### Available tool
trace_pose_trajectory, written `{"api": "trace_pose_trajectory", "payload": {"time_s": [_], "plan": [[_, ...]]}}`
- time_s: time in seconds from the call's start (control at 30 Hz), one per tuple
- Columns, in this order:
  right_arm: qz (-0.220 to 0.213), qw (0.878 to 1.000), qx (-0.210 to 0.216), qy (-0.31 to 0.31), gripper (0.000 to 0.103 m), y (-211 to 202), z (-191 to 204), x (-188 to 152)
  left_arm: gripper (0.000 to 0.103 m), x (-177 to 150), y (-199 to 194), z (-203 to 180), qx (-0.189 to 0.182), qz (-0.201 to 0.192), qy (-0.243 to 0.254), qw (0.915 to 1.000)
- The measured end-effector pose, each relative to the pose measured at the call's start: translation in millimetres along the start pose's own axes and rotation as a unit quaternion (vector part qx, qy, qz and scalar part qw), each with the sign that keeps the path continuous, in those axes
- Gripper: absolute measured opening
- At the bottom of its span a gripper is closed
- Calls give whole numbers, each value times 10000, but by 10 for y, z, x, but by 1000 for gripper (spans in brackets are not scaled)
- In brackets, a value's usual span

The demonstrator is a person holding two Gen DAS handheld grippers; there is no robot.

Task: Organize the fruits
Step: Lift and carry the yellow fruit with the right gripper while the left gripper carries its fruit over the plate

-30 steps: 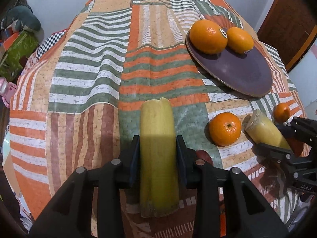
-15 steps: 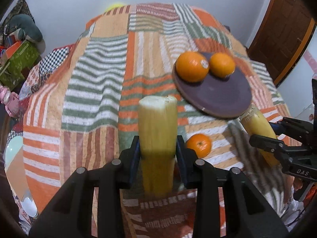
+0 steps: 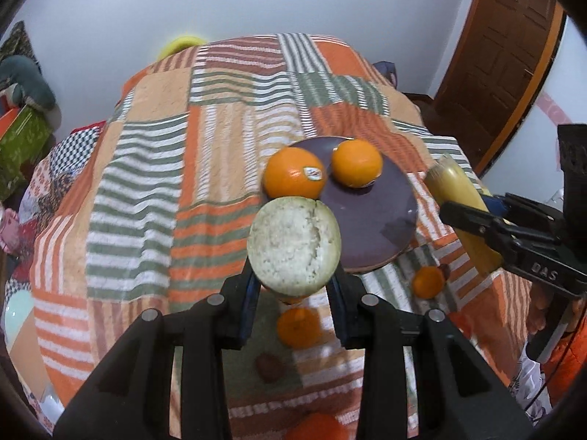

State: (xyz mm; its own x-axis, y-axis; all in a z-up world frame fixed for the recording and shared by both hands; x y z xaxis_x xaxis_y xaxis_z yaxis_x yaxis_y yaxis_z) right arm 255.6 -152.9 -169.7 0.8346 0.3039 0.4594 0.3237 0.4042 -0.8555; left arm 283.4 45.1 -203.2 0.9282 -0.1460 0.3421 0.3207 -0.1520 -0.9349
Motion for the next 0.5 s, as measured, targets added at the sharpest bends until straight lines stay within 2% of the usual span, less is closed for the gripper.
{"api": "trace_pose_trajectory", "payload": {"time_s": [0.37, 0.5], "plan": [[-106, 9992, -198, 332, 36, 101, -308, 156, 34, 205, 309, -326, -269, 297, 303, 9987], [-105, 9987, -273, 419, 36, 163, -377, 193, 34, 273, 360, -441, -140, 267, 479, 9984]]}}
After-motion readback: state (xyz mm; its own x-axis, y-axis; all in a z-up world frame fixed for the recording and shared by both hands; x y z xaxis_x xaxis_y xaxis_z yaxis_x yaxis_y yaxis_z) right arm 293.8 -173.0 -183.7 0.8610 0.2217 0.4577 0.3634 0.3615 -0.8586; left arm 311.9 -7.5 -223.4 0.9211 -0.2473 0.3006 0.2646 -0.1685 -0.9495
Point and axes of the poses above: each gripper's, at about its wrist camera, not at the fingertips, and y roughly the way its jaws point, z to its left, x to its top, the point moved 4 cm from there along y, roughly the way its jaws point, and after that the axes turned 15 degrees about z, right-handed, at the moved point
